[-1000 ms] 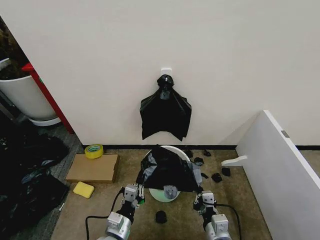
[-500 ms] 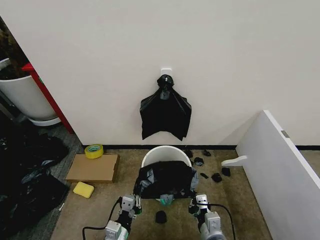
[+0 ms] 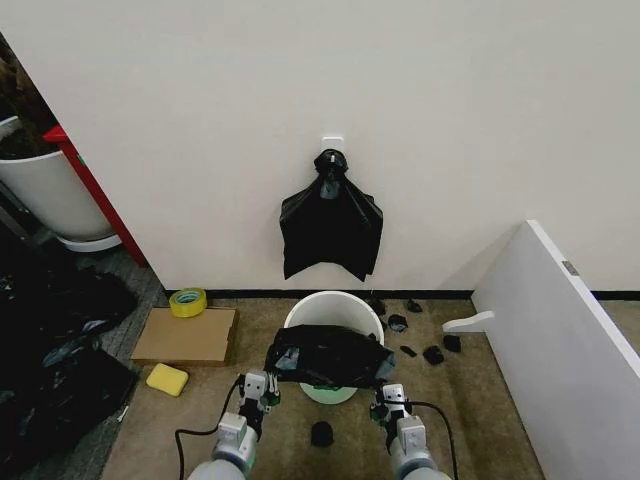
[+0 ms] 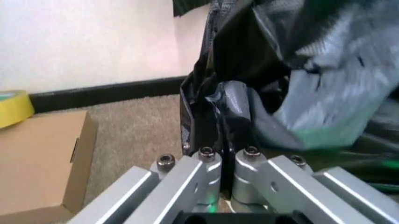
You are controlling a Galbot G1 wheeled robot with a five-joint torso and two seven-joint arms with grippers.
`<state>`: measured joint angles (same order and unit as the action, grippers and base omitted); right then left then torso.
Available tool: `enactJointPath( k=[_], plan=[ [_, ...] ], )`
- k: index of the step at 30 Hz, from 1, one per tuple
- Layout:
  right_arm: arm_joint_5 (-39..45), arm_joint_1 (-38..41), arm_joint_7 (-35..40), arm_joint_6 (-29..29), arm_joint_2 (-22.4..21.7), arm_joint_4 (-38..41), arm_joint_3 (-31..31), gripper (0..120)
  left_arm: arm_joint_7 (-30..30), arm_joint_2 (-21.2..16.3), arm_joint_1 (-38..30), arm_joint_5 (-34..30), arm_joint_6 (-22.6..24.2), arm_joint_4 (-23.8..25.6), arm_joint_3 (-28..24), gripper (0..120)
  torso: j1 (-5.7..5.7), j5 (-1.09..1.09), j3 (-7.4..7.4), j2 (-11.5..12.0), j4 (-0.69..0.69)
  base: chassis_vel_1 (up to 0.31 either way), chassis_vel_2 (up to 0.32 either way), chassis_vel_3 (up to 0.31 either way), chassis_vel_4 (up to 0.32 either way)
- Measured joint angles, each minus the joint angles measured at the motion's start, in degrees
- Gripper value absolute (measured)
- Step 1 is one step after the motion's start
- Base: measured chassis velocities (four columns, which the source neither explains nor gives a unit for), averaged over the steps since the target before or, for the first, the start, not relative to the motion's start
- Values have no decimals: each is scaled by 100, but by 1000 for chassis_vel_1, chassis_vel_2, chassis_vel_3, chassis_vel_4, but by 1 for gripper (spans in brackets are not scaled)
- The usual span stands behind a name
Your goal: Place the garbage bag over the trash bin.
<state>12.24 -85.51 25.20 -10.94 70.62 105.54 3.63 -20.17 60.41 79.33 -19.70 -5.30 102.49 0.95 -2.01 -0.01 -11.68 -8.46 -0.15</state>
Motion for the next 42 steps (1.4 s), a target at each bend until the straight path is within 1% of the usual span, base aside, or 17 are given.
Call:
enactJointPath(
  k=[7,13,16,17,21,22,23,25,27,28,29,32,33,34,35,39,42],
  plan=[
    [-34,56,24,58,62,-133,-46,0,-6,12,-87,-66,26,-119,-18,0,0,0,0,0,0,0,0,0,0],
    [-39,-115,-40,197,-28,81,-16,0,7,-57,105,-176,-23,154,105,1,0,0,0,0,1,0,0,0,0],
    [-142,-357,-79,313,-141,319,40,11,70,-200,321,-116,8,426,204,16,0,0,0,0,1,0,0,0,0],
    [-165,-404,-83,336,-158,357,50,15,94,-229,371,-75,22,467,222,17,0,0,0,0,0,0,0,0,0],
    [-293,-655,-100,562,-218,476,132,32,272,-370,657,80,84,623,299,34,0,0,0,0,1,0,0,0,0],
    [-293,-655,-100,562,-218,476,132,32,272,-370,657,80,84,623,299,34,0,0,0,0,1,0,0,0,0],
    [-349,-764,-107,701,-227,504,168,35,316,-389,752,142,77,639,319,39,0,0,0,0,1,0,0,0,0],
    [-416,-925,-169,879,-252,531,210,45,344,-399,887,215,12,666,339,48,0,0,0,0,1,0,0,0,0],
    [-452,-1022,-217,1003,-264,538,226,50,349,-401,949,233,-47,677,344,52,0,0,0,0,1,0,0,0,0],
    [-488,-1112,-262,1135,-267,548,244,57,347,-397,996,234,-147,678,350,61,0,0,1,0,0,0,0,0,0],
    [-488,-1112,-262,1135,-267,548,244,57,347,-397,996,234,-147,678,350,61,0,0,1,0,0,0,0,0,0],
    [-505,-1213,-282,1364,-247,572,280,69,308,-374,1019,170,-338,662,355,71,0,0,1,0,1,0,0,0,0],
    [-504,-1236,-279,1461,-234,580,306,76,251,-360,1001,119,-398,647,356,78,0,1,1,0,1,0,0,0,0],
    [-486,-1249,-267,1542,-231,587,335,78,193,-349,959,72,-428,633,359,83,0,0,0,0,1,0,0,0,0],
    [-486,-1249,-267,1542,-231,587,335,78,193,-349,959,72,-428,633,359,83,0,0,0,0,1,0,0,0,0],
    [-338,-1281,-297,1718,-276,597,433,95,91,-362,803,-86,-439,595,370,97,0,1,0,0,1,0,0,0,0],
    [-186,-1322,-477,1903,-322,601,512,99,57,-381,708,-130,-435,559,375,100,0,1,0,0,0,0,0,0,0]
  ],
)
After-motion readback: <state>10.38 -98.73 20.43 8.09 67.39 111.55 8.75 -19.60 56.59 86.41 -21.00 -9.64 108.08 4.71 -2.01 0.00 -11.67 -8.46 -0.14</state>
